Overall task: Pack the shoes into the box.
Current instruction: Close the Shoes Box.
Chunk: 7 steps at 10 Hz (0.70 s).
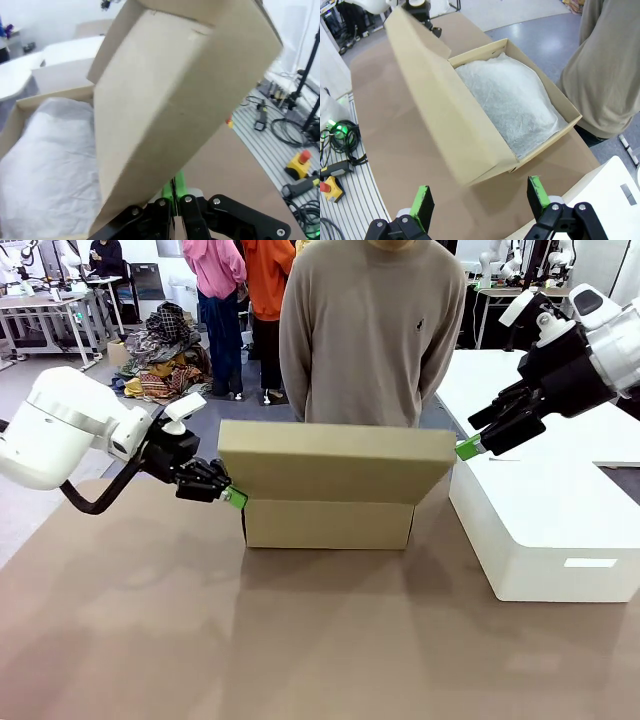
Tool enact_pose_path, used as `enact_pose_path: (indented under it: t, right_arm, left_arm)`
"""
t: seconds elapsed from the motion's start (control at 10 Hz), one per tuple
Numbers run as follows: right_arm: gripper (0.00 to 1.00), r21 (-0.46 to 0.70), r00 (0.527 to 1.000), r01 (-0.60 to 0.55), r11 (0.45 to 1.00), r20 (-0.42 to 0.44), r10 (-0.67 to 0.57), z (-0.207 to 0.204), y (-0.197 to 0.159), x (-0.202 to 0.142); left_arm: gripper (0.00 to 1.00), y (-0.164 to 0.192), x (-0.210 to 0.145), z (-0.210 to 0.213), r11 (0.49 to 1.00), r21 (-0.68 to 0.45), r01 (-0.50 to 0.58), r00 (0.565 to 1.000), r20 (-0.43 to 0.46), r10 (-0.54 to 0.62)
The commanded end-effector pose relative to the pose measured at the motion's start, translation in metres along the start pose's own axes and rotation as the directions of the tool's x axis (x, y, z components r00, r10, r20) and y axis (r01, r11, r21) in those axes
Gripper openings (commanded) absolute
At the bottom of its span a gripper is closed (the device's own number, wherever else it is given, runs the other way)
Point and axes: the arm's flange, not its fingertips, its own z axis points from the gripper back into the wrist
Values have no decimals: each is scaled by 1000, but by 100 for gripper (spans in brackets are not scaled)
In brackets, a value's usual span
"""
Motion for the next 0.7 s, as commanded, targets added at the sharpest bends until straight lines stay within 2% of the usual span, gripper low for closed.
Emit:
enact_pose_path:
  t: [0.0, 0.2, 0.6]
  right_arm:
    - [100, 19, 1000, -11, 1000, 25, 10, -1, -2, 0]
    - [100, 19, 1000, -11, 1000, 25, 10, -1, -2, 0]
    - [100, 19, 1000, -11, 1000, 25, 10, -1, -2, 0]
  left_arm:
    - [6, -3, 6, 1, 995, 83, 47, 999, 12, -48]
    - [6, 5, 17, 10, 979, 191, 76, 997, -8, -76]
    - [6, 30, 41, 27, 933, 350, 88, 991, -129, -45]
